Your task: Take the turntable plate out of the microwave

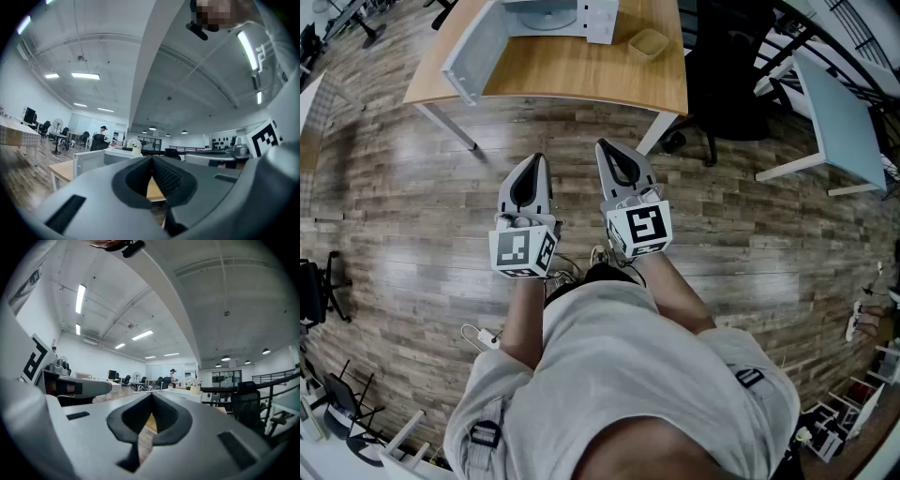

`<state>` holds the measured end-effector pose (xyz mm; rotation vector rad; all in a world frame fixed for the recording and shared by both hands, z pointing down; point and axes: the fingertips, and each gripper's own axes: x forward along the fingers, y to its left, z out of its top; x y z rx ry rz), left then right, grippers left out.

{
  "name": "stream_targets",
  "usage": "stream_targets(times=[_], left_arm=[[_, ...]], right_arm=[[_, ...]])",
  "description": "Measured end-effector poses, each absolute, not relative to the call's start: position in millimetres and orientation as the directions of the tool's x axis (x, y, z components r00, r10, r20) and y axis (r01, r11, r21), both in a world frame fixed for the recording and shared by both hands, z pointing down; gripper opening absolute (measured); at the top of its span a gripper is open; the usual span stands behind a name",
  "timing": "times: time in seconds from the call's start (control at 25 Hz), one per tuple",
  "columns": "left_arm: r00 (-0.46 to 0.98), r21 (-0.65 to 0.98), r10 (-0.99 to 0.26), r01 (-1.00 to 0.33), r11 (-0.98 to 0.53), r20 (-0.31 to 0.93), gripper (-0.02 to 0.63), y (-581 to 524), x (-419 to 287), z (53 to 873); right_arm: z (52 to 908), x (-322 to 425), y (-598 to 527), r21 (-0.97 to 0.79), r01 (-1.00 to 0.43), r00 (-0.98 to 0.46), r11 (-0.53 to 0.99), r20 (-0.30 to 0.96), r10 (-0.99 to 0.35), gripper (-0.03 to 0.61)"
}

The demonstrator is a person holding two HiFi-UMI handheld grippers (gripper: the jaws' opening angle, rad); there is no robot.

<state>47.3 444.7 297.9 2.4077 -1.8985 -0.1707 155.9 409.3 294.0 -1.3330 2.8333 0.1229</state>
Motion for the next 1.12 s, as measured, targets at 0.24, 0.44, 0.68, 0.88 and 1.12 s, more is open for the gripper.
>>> stream_targets(times=[0.24, 0.44, 0.68, 0.88, 1.12], left_arm=[[0.207, 0.133, -0.978, -0.969, -0.208, -0.016, 0.011, 431.1, 65.4, 313.3], [0.168, 0.144, -0.986, -0.976, -0.166, 0.004, 0.012, 424.5, 67.5, 319.7], [0.151, 0.126, -0.988, -0.981, -0.147, 0.026, 0.012, 410.0, 67.8, 321.5], [0.144, 0.110, -0.989, -0.984, -0.139, 0.038, 0.020, 389.9, 63.2, 326.4], [0.162, 0.129, -0.986, -0.980, -0.154, 0.047, 0.051, 364.3, 46.9, 333.7]], right_arm=[[309.7, 169.7, 398.2, 0.046, -0.741, -0.671, 0.670, -0.022, -0.741, 0.004], [318.6, 174.6, 391.3, 0.017, -0.717, -0.697, 0.697, -0.020, -0.717, 0.005], [323.7, 173.6, 377.6, 0.005, -0.695, -0.719, 0.719, -0.007, -0.695, 0.026], [324.2, 165.4, 358.1, 0.008, -0.690, -0.723, 0.723, -0.013, -0.690, 0.033], [330.9, 144.6, 332.7, 0.011, -0.690, -0.724, 0.724, 0.013, -0.690, 0.044]])
